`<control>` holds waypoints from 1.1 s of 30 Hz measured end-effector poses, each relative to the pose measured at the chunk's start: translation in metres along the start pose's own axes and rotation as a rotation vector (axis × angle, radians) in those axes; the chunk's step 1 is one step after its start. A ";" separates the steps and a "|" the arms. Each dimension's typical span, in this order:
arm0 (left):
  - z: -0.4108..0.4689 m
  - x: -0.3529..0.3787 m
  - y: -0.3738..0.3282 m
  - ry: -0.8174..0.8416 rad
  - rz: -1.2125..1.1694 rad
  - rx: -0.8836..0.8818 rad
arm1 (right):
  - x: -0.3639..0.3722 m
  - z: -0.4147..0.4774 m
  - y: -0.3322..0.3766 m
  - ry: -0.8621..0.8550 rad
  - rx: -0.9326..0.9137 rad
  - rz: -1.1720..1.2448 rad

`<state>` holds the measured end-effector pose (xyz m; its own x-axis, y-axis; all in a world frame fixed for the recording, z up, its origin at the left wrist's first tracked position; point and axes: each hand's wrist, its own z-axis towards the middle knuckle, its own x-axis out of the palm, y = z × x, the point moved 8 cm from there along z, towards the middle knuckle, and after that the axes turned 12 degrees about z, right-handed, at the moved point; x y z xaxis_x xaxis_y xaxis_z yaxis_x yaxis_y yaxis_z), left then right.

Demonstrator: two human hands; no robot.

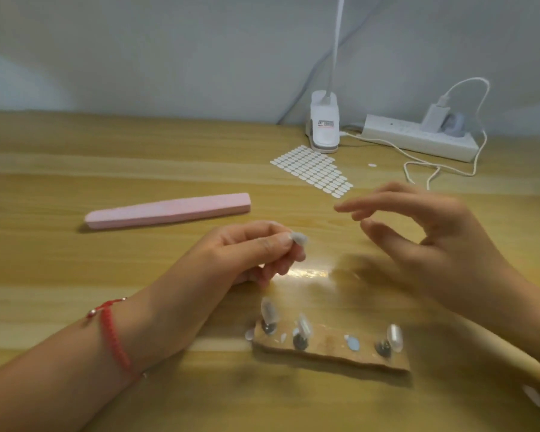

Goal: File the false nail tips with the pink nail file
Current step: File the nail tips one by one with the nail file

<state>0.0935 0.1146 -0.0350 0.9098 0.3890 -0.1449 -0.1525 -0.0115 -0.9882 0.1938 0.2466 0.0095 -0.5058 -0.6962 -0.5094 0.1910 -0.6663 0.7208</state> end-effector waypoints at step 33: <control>0.008 -0.011 0.015 -0.040 -0.125 -0.046 | -0.002 0.000 0.008 0.007 0.125 0.262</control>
<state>0.0782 0.1173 -0.0478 0.9045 0.4261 -0.0196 -0.0204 -0.0027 -0.9998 0.1964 0.2426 0.0159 -0.4467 -0.8423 -0.3017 0.2086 -0.4260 0.8804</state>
